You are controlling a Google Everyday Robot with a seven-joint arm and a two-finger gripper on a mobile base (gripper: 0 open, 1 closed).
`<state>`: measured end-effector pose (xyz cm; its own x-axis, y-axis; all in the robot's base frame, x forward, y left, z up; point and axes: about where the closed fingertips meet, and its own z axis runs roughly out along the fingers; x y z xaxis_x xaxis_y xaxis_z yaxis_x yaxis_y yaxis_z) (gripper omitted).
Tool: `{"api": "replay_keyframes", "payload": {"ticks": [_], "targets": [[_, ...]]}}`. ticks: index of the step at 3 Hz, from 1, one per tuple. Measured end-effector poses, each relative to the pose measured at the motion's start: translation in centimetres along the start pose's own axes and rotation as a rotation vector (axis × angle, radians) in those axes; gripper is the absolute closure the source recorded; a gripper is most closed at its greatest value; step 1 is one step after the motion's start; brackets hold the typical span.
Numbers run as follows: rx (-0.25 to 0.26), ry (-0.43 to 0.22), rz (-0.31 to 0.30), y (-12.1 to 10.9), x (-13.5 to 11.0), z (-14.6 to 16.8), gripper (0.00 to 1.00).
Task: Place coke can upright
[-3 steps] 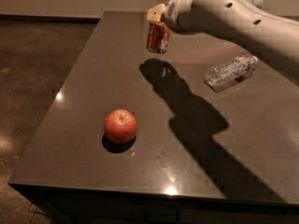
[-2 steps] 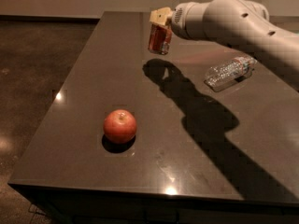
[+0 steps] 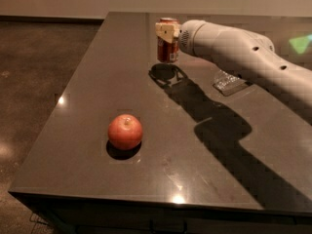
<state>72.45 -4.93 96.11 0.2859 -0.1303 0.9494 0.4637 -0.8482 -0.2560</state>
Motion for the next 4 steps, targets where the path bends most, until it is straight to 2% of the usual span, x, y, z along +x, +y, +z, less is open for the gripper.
{"api": "replay_keyframes", "payload": {"ticks": [1,2,4], "targets": [[0.023,0.041,-0.115,0.2,-1.2,-0.3,1.00],[0.062,0.056,-0.138,0.5,-1.8,-1.0,1.00],[0.129,0.029,-0.091,-0.2,-3.4,-2.3,1.00]]}}
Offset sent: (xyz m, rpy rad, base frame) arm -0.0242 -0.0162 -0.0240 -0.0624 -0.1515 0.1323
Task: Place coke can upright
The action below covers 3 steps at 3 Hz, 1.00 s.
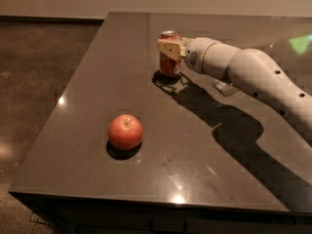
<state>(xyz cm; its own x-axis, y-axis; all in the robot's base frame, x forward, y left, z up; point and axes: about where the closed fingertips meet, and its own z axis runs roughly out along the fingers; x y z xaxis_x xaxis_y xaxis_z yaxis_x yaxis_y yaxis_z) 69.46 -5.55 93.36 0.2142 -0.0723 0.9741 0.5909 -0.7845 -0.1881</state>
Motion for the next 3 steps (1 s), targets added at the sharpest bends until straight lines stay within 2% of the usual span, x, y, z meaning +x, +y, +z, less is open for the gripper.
{"api": "replay_keyframes", "payload": {"ticks": [1,2,3], "targets": [[0.023,-0.012,-0.004,-0.3,-1.2,0.0,1.00],[0.041,0.016,-0.015,-0.6,-2.2,0.1,0.84],[0.056,0.051,-0.026,-1.0,-2.5,0.1,0.61]]}}
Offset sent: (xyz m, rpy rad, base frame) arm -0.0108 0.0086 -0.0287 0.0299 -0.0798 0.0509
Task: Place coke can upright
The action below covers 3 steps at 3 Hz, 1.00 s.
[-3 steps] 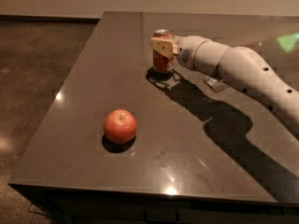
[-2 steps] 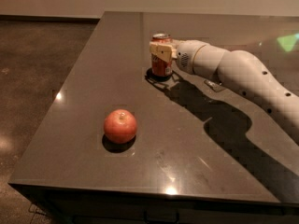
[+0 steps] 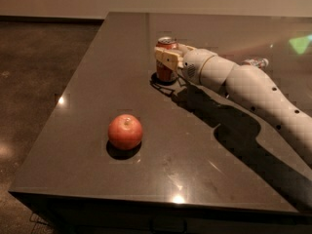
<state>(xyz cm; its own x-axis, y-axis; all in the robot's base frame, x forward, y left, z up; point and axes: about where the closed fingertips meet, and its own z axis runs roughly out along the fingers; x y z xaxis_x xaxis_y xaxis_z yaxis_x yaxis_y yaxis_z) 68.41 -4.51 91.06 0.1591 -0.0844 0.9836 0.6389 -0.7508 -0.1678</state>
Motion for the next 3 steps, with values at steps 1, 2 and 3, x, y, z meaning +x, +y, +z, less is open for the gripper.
{"api": "replay_keyframes", "payload": {"ticks": [1,2,3], "targets": [[0.003,-0.001,0.000,-0.20,0.04,0.15,0.38],[0.006,-0.002,0.000,-0.36,0.04,0.26,0.14],[0.009,-0.002,0.000,-0.51,0.03,0.37,0.00]]}}
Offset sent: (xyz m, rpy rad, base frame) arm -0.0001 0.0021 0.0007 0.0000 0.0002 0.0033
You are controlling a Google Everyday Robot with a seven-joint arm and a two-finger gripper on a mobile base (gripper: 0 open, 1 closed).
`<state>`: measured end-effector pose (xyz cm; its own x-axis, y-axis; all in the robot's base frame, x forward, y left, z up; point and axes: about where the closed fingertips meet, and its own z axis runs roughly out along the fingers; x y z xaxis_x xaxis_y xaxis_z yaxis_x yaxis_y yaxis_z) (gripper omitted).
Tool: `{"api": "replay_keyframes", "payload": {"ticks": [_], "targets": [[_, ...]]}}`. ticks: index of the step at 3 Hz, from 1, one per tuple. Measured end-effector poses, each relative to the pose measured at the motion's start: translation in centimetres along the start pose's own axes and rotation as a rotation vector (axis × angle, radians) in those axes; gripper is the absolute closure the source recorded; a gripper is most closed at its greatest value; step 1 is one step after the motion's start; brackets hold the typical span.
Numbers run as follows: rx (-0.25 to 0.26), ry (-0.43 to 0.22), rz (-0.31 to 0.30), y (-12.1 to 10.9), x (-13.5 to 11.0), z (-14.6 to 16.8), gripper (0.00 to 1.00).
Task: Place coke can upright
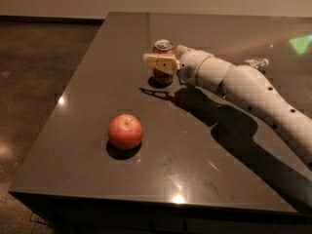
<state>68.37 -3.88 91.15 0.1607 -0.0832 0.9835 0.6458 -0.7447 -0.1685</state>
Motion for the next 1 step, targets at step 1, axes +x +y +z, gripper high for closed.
{"api": "replay_keyframes", "payload": {"ticks": [1], "targets": [[0.000,0.000,0.000,-0.01,0.00,0.00,0.00]]}}
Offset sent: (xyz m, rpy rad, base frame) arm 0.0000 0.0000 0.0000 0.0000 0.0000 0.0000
